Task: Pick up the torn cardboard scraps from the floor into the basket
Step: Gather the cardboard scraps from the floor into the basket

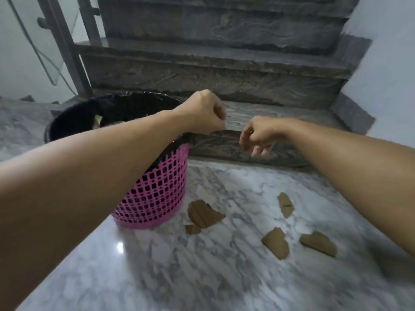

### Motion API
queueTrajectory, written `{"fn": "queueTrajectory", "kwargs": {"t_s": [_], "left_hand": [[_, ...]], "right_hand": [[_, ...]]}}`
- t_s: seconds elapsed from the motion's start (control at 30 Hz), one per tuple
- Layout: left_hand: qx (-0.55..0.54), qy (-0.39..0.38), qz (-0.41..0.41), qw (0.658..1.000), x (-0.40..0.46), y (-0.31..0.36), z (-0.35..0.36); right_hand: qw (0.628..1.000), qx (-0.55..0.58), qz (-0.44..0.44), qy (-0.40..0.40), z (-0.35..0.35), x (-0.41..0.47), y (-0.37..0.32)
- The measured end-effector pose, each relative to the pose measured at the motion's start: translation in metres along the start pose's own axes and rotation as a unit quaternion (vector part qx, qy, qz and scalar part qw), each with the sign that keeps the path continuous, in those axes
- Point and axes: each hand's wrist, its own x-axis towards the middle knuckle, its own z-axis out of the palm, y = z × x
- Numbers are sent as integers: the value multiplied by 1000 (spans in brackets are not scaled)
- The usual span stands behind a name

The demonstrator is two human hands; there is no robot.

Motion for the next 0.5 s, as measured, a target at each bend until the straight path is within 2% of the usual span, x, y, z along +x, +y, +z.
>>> {"fn": "queueTrajectory", "kwargs": {"t_s": [0.2, 0.43, 0.5], "left_hand": [[22, -149, 9, 988, 9, 18, 69], [88, -300, -74, 947, 0, -19, 157], [95, -339, -111, 929, -11, -37, 181]], "right_hand": [[996, 21, 76, -39, 34, -3, 101], [989, 32, 111, -90, 93, 2, 173], [989, -6, 97, -111, 116, 3, 188]]}}
